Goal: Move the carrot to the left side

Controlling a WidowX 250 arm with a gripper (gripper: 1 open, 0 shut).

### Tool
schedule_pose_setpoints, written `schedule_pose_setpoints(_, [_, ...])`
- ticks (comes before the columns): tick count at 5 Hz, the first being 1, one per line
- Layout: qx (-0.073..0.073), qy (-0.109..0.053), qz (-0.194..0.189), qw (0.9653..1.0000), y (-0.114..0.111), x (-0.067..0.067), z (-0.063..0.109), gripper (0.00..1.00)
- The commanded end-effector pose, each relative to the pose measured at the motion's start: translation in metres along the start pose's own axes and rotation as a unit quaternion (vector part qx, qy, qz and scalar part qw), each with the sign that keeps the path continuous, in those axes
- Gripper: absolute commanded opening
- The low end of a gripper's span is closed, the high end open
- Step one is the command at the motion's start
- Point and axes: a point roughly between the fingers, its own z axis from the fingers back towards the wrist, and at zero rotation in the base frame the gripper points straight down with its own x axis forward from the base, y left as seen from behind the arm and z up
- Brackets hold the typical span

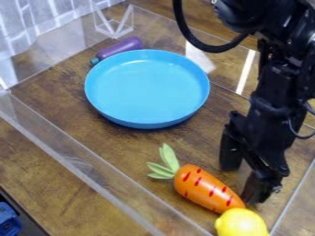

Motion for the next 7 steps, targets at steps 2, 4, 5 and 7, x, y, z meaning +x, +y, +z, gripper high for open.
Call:
schedule_pose_setpoints(2, [-0.003, 0.022, -0.004, 0.9998, 0.001, -0.005, -0.011, 0.00])
schedule_pose_setpoints(4, [-0.004, 0.010, -0.005, 0.9999, 0.001, -0.006, -0.004, 0.00])
schedule_pose_setpoints(5, [-0.002, 0.011, -0.009, 0.9999, 0.001, -0.008, -0.001, 0.00])
schedule_pose_setpoints(7, [0.003, 0.016, -0.018, 0.9997, 0.001, -0.014, 0.004, 0.00])
